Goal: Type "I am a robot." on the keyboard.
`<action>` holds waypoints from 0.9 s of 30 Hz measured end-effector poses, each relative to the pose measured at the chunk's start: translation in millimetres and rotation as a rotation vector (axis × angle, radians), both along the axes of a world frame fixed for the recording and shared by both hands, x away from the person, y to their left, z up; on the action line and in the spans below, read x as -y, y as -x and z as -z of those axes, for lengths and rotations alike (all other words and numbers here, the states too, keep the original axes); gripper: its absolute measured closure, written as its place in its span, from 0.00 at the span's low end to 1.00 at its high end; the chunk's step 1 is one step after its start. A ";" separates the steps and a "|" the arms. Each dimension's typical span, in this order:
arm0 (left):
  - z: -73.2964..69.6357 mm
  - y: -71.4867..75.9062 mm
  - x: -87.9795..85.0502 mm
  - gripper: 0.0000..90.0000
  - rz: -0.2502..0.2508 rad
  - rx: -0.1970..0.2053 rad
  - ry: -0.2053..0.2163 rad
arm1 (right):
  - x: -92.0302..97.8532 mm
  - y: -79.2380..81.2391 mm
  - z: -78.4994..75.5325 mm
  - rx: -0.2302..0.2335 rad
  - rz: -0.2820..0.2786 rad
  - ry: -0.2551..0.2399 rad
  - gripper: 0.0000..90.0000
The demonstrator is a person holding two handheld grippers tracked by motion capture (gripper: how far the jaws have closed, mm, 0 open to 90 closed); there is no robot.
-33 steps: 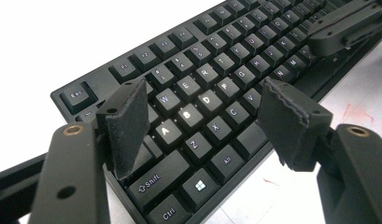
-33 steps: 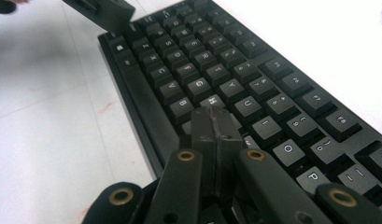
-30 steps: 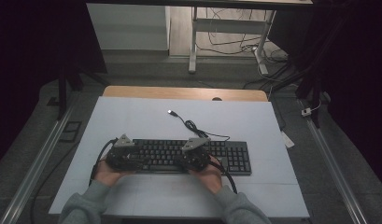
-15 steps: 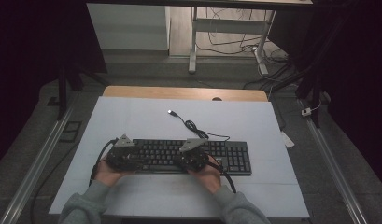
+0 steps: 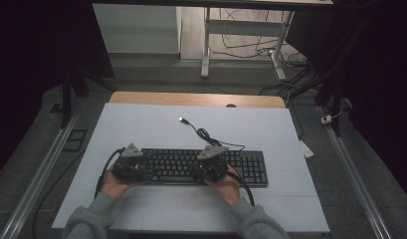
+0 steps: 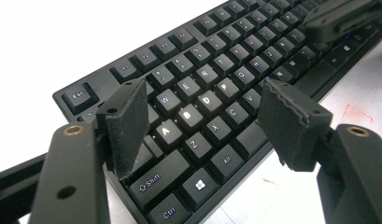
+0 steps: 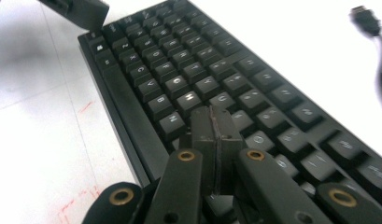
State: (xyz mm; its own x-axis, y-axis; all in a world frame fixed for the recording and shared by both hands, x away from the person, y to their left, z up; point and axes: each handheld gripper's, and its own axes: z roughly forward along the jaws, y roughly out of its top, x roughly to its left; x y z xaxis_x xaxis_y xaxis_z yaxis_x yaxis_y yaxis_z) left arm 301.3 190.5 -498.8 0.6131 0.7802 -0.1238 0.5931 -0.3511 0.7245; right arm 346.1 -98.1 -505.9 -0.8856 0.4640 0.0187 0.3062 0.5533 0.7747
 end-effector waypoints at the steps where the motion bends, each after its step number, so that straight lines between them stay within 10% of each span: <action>1: 0.0 0.0 0.0 0.37 -0.001 -0.001 0.000 | 3.3 0.4 -1.4 0.002 0.006 -0.011 1.00; 8: 0.1 0.2 0.7 0.37 -0.004 -0.003 -0.001 | 33.2 2.5 -7.4 0.007 0.058 -0.041 0.99; 27: 0.6 -1.1 0.9 0.37 0.000 -0.004 -0.005 | 97.9 15.8 -21.1 0.077 0.152 -0.092 0.60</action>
